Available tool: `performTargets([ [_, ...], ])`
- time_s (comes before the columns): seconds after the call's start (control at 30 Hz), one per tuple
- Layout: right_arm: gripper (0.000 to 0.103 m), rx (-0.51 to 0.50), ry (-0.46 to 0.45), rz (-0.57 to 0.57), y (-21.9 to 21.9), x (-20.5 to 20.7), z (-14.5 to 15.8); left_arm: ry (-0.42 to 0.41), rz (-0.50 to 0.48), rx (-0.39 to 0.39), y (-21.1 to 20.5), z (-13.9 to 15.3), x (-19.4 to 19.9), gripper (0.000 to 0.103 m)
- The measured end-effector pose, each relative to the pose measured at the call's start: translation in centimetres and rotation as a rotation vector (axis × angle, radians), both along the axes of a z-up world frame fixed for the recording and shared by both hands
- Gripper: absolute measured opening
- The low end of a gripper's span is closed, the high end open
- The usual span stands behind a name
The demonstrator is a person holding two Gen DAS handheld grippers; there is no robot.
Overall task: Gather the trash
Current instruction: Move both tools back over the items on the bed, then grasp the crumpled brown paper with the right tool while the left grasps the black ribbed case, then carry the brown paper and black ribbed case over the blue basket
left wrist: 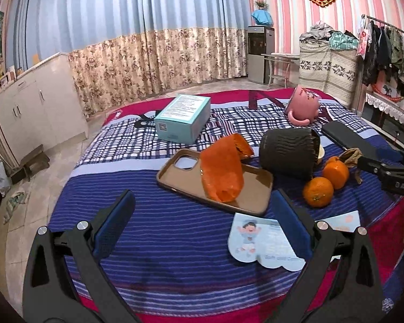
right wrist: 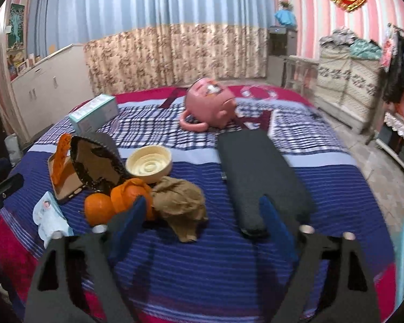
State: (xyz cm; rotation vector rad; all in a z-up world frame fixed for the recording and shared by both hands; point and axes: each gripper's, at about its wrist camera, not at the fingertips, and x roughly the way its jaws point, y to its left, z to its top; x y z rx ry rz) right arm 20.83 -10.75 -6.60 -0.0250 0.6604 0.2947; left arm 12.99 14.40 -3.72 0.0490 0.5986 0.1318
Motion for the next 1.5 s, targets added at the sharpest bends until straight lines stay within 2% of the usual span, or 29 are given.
performTargets([
  [0.13, 0.047, 0.068, 0.055, 0.068, 0.2, 0.7, -0.9, -0.005, -0.016, 0.008, -0.5, 0.4, 0.2, 0.097],
  [0.23, 0.046, 0.077, 0.052, 0.085, 0.3, 0.4, -0.9, -0.005, -0.056, 0.017, -1.6, 0.8, 0.8, 0.097],
  [0.37, 0.045, 0.046, 0.001, 0.061, -0.4, -0.7, 0.1, -0.004, -0.116, 0.018, -3.2, 0.8, 1.7, 0.097],
  [0.53, 0.045, 0.006, -0.065, -0.007, -3.0, -2.2, 2.0, 0.023, -0.189, 0.018, -5.0, 0.5, 4.2, 0.097],
  [0.63, 0.045, 0.022, -0.074, -0.049, -4.9, -2.5, 2.5, 0.053, -0.260, -0.010, -5.8, 0.2, 6.0, 0.097],
  [0.77, 0.045, 0.027, -0.077, -0.095, -6.8, -2.6, 2.7, 0.080, -0.304, -0.006, -6.9, -0.3, 8.1, 0.097],
  [0.83, 0.045, 0.030, -0.080, -0.106, -7.3, -2.6, 2.7, 0.085, -0.311, -0.010, -7.0, -0.5, 8.8, 0.097],
  [0.9, 0.045, 0.031, -0.083, -0.114, -7.6, -2.5, 2.8, 0.106, -0.328, -0.031, -7.1, -0.9, 10.0, 0.091],
  [1.07, 0.045, 0.033, -0.085, -0.128, -8.4, -2.5, 2.9, 0.172, -0.334, -0.074, -7.6, -2.3, 12.4, 0.087],
  [1.17, 0.045, 0.032, -0.089, -0.138, -8.8, -2.6, 2.9, 0.164, -0.335, -0.033, -8.8, -2.4, 12.9, 0.087],
  [1.23, 0.045, 0.033, -0.094, -0.147, -9.3, -2.7, 3.0, 0.164, -0.342, -0.037, -9.1, -2.2, 12.9, 0.086],
  [1.3, 0.045, 0.036, -0.100, -0.157, -9.7, -2.9, 3.2, 0.155, -0.348, -0.045, -9.0, -1.9, 12.7, 0.075],
  [1.33, 0.045, 0.040, -0.104, -0.163, -10.1, -3.0, 3.3, 0.154, -0.349, -0.037, -9.2, -1.7, 12.6, 0.073],
  [1.5, 0.045, 0.055, -0.122, -0.194, -11.5, -3.7, 3.7, 0.142, -0.310, -0.019, -9.2, -1.2, 11.9, 0.072],
])
